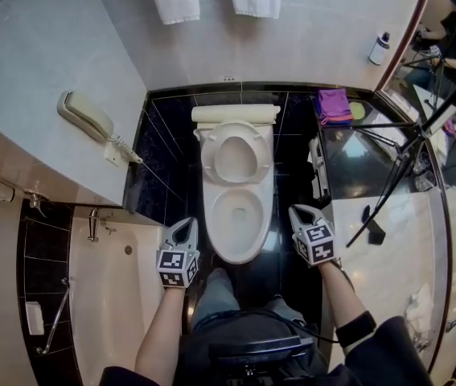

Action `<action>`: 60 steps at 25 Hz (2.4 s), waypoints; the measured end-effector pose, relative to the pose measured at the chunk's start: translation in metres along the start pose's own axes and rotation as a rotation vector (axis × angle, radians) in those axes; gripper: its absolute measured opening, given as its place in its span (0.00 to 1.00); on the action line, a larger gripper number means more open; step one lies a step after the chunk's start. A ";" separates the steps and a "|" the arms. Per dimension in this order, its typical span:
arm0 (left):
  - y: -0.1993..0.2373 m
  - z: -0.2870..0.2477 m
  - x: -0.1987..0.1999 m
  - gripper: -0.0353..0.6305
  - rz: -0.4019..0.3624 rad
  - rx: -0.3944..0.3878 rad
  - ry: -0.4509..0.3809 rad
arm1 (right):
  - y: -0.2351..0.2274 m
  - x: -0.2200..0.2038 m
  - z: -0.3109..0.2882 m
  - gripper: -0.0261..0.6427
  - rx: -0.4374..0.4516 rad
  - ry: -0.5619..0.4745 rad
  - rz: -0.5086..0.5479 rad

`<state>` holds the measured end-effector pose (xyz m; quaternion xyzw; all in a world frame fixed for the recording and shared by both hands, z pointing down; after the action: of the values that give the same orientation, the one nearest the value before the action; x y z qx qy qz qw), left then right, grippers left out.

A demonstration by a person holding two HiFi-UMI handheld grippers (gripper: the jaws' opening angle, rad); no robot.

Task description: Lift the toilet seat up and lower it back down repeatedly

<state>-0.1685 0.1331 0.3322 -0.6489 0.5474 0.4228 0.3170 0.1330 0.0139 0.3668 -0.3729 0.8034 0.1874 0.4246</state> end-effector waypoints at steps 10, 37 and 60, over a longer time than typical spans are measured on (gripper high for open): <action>0.033 -0.099 -0.001 0.05 -0.051 -0.066 0.063 | -0.005 0.064 -0.120 0.26 -0.023 0.061 0.349; 0.105 -0.254 -0.040 0.05 -0.024 -0.110 0.102 | -0.080 0.089 -0.417 0.20 -0.096 0.156 0.582; 0.073 -0.267 -0.091 0.05 0.067 -0.135 0.186 | -0.043 0.061 -0.356 0.13 -0.089 0.112 0.612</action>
<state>-0.1899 -0.0744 0.5353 -0.6866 0.5661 0.4069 0.2062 -0.0497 -0.2611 0.5200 -0.1416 0.8915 0.3207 0.2870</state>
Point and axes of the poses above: the fingertips, and each gripper's own axes: z backward along the fingers, y to its left, x out of its top, the point moved 4 cm from there along z, backward along the fingers, and after that the axes turned 4 degrees about -x, right-handed, at the moved point
